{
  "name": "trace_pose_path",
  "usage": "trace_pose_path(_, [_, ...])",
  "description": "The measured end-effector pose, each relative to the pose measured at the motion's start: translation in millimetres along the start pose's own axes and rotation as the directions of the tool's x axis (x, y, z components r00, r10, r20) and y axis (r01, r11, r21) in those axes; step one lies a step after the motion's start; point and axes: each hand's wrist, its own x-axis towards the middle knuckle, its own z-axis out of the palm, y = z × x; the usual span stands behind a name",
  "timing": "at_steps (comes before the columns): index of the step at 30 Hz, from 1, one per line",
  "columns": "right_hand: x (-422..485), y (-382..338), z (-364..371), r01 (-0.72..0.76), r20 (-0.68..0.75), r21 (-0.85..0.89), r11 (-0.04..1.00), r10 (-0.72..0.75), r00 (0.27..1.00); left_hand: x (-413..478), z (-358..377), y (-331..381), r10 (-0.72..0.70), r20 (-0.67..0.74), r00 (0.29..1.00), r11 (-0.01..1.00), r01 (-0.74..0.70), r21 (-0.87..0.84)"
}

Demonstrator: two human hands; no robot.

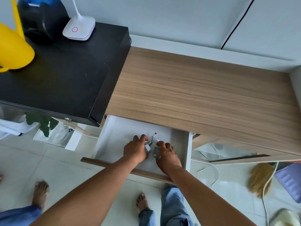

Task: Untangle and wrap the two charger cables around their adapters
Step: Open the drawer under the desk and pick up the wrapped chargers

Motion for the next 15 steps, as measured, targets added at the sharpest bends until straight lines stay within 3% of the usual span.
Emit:
trace_pose_path(11, [-14,-4,-3,-0.03,0.018,-0.056,0.998,0.031,0.999,-11,-2,-2,0.002,0.025,1.0,1.0,-0.003,0.03])
trace_pose_path(15, [-38,-1,-16,0.016,-0.087,-0.017,1.0,-0.018,0.996,-31,-24,-6,0.081,-0.045,0.996,0.996,-0.082,-0.026])
